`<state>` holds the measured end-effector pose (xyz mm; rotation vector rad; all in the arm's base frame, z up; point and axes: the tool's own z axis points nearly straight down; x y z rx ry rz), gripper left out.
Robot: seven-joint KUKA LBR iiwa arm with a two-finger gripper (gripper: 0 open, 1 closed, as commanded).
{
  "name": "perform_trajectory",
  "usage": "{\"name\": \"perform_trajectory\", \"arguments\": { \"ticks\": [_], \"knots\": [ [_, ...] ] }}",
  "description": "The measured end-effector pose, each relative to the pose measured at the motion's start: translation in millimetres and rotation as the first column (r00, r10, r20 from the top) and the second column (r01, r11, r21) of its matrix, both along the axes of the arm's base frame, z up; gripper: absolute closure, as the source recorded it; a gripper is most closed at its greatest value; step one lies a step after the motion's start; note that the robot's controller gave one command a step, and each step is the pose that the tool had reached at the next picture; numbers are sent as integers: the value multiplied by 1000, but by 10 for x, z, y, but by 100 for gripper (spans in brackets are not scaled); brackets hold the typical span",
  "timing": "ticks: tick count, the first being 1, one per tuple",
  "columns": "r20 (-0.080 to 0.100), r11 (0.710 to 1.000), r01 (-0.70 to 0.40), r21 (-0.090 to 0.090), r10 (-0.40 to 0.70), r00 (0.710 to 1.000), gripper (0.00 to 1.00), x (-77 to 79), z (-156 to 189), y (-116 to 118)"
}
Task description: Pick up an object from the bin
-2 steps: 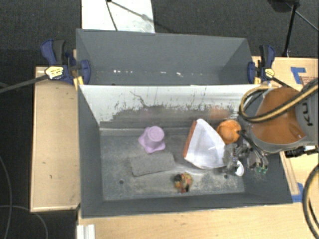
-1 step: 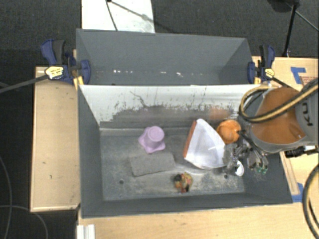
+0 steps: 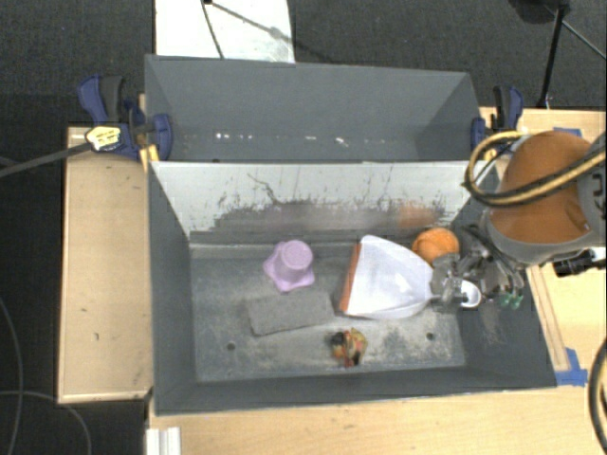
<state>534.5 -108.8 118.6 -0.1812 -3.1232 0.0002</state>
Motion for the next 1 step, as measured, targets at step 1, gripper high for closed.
{"name": "perform_trajectory", "arguments": {
  "ticks": [1],
  "knots": [
    [16,1000,0,-1,0,1000,100,-341,1378,-79]
  ]
}}
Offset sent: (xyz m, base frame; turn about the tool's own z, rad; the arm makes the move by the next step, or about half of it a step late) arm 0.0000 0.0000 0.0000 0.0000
